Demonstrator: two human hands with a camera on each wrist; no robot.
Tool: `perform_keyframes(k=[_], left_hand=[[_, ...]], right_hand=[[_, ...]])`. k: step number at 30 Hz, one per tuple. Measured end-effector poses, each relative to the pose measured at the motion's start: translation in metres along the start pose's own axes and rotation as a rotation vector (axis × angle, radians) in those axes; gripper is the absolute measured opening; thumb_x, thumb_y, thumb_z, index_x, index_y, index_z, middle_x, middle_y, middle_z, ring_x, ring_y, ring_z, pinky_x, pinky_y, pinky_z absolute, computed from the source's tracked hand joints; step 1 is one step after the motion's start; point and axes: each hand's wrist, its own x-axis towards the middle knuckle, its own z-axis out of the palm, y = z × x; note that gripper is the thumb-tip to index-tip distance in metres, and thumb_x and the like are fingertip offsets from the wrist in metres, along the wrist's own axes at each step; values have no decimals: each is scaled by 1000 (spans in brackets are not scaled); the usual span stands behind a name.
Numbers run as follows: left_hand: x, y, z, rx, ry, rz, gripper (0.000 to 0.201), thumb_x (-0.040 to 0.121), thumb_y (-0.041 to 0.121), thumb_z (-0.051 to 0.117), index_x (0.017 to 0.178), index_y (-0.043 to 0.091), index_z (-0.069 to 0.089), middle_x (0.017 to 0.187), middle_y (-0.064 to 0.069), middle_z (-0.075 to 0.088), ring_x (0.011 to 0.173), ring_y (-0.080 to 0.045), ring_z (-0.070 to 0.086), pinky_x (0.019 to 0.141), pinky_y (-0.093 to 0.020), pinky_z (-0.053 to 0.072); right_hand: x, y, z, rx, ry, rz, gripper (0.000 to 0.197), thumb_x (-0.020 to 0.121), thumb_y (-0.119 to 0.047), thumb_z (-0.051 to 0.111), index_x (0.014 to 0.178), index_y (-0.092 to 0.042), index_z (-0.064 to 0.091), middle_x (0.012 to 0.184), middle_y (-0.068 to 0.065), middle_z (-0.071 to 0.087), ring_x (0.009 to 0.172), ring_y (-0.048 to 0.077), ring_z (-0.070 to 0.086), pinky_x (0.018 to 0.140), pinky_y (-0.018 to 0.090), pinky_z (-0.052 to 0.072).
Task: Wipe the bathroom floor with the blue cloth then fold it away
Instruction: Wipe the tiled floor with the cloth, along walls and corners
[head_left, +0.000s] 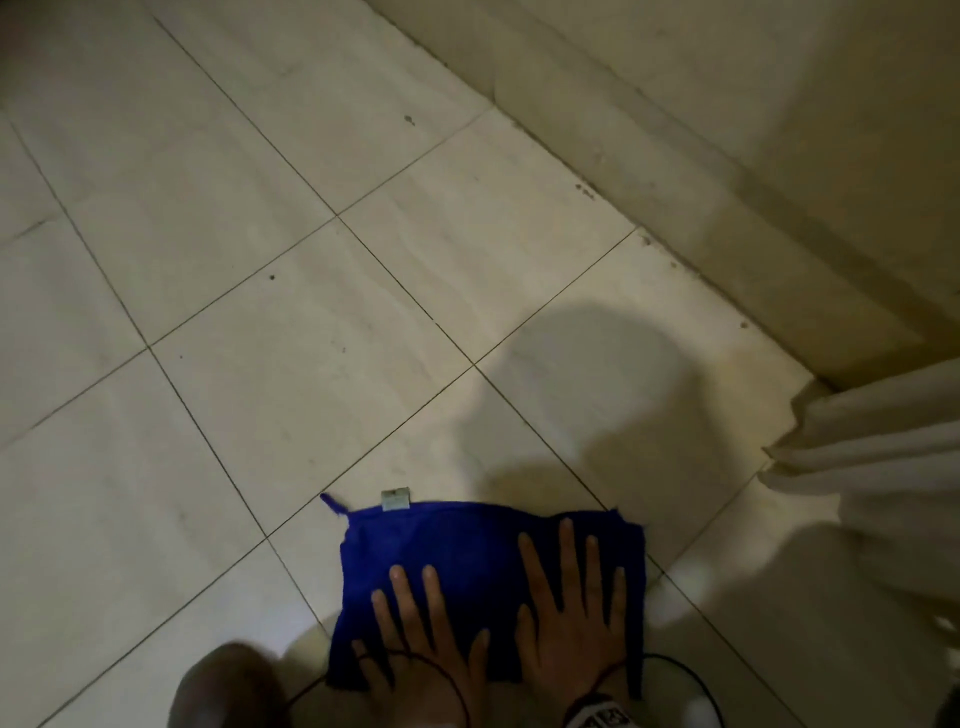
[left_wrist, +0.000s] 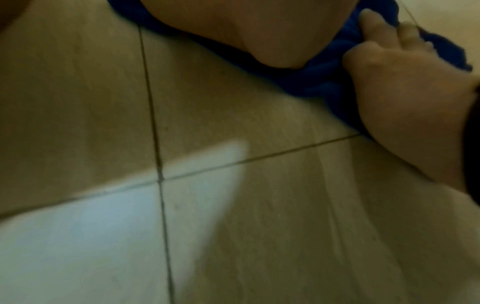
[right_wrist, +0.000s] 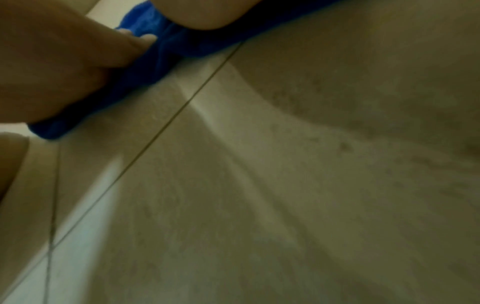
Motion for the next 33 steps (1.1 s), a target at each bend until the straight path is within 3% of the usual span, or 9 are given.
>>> perform_keyframes(k=[3,8,12,17,20,24,25,28,33], left_hand=[[-2,3,5,-15,13,-24,87,85,75,2,155,25,10,163,-7,7,149,-29,-2,114,-56,-7],[0,-1,11,55,-11,-44,89,84,76,10,155,22,16,159,-13,22,149,-29,-2,107,-61,12],[-3,-3,10,30,-9,-37,86,86,75,7,153,22,19,161,-11,13,149,-30,-2,112,-58,-1],[-5,-3,12,46,10,-47,82,89,73,7,152,23,18,162,-11,13,149,-30,0,113,-62,4],[6,-10,7,60,15,66,84,87,75,10,154,23,15,162,-9,9,150,-29,-2,113,-61,2],[55,-14,-21,97,3,207,80,89,71,15,154,26,13,161,-6,19,147,-33,14,107,-67,16],[71,-10,-34,108,-21,220,81,87,71,17,154,29,4,163,-5,9,147,-33,11,108,-68,14],[102,0,-54,130,-65,160,81,80,73,3,136,38,-42,149,5,-45,143,-26,-30,111,-64,-11],[147,11,-76,140,-38,100,75,96,64,16,143,35,-34,153,3,-39,144,-28,-29,114,-63,-9]], right_hand=[[2,-3,2,-23,37,2,64,92,-45,26,154,-34,18,162,9,15,151,29,1,113,60,11],[7,-2,4,-61,23,-35,87,75,-48,40,156,-34,13,162,12,17,150,30,-1,111,63,12],[9,-4,2,-30,6,-44,87,73,-49,41,155,-33,15,163,11,12,150,30,-3,113,61,6],[9,-8,1,7,-2,-9,87,70,-47,41,153,-34,19,161,13,19,150,32,4,114,59,3],[9,-10,-2,-12,-34,-10,86,69,-46,42,152,-32,24,160,14,23,142,39,25,113,60,7],[14,-21,-15,14,-72,35,70,82,-50,36,149,-33,31,158,14,27,140,39,30,109,65,19],[21,-27,-18,21,-71,40,68,85,-50,33,150,-32,31,159,14,26,141,40,29,110,65,18],[59,-45,-17,-18,-102,30,74,83,-49,32,154,-30,23,161,16,17,146,41,19,113,64,12],[133,-71,-22,-54,-96,32,74,76,-60,-14,146,-38,-26,158,5,-30,146,32,-23,115,58,-13]])
